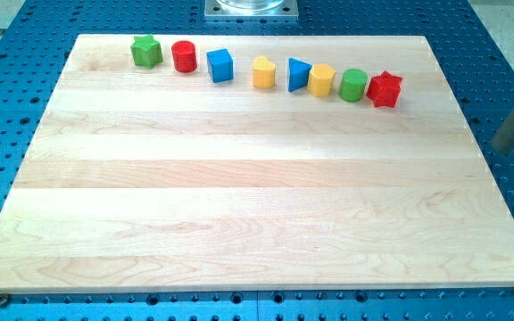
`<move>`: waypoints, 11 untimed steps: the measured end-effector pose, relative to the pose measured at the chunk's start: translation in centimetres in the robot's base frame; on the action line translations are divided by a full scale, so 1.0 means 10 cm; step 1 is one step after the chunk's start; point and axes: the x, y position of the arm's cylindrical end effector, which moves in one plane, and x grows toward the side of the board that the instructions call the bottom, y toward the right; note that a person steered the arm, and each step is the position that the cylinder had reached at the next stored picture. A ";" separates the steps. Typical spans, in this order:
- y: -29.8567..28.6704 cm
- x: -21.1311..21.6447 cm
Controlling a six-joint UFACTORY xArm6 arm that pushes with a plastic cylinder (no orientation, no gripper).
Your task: Move the blue triangle to the bottom right of the yellow heart
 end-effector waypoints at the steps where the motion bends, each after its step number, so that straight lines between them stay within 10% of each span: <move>1: 0.06 -0.39; 4: -1.50 -1.81; 6: -2.64 -1.86; 11: -3.40 -1.26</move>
